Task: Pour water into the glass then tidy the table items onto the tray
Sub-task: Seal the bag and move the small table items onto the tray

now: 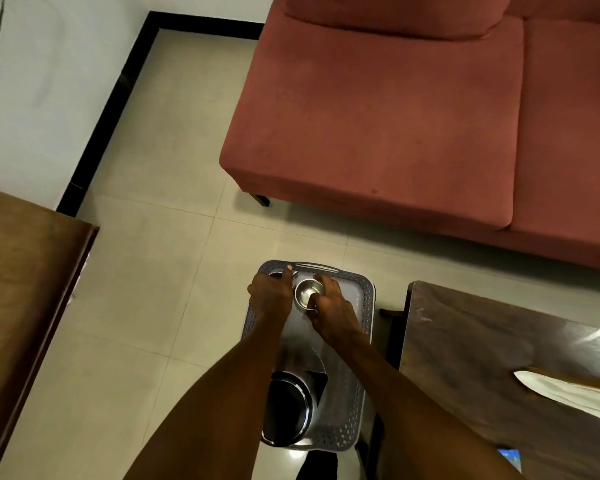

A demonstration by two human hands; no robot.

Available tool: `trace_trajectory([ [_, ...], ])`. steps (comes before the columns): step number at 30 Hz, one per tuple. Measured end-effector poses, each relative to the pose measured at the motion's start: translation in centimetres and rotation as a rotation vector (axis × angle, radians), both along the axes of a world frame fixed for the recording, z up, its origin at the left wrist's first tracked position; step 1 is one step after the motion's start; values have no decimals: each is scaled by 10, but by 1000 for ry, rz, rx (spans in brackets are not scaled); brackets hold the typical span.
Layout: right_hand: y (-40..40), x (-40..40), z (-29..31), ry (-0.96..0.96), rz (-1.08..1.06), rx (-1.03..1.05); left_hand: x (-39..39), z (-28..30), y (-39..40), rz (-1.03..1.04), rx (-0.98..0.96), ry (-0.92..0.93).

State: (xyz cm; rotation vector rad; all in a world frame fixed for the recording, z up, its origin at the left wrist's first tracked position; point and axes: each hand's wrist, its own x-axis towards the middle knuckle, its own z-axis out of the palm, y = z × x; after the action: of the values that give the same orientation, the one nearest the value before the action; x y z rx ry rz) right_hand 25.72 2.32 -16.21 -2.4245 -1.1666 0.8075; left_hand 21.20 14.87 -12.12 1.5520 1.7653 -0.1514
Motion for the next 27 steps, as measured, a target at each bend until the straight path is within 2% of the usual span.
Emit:
trace_trajectory([
  [6,8,-2,-5,2,-29,19,0,-8,4,14,21,-7],
  [12,5,-2,1,-200,-24,-4,-4,-12,1,1,29,-12],
  [21,13,-7,0,-135,-66,-62,-9,-6,-1,20,-14,2],
  [27,7,-6,17,-182,-56,-119,-12,2,1,27,-39,-18],
])
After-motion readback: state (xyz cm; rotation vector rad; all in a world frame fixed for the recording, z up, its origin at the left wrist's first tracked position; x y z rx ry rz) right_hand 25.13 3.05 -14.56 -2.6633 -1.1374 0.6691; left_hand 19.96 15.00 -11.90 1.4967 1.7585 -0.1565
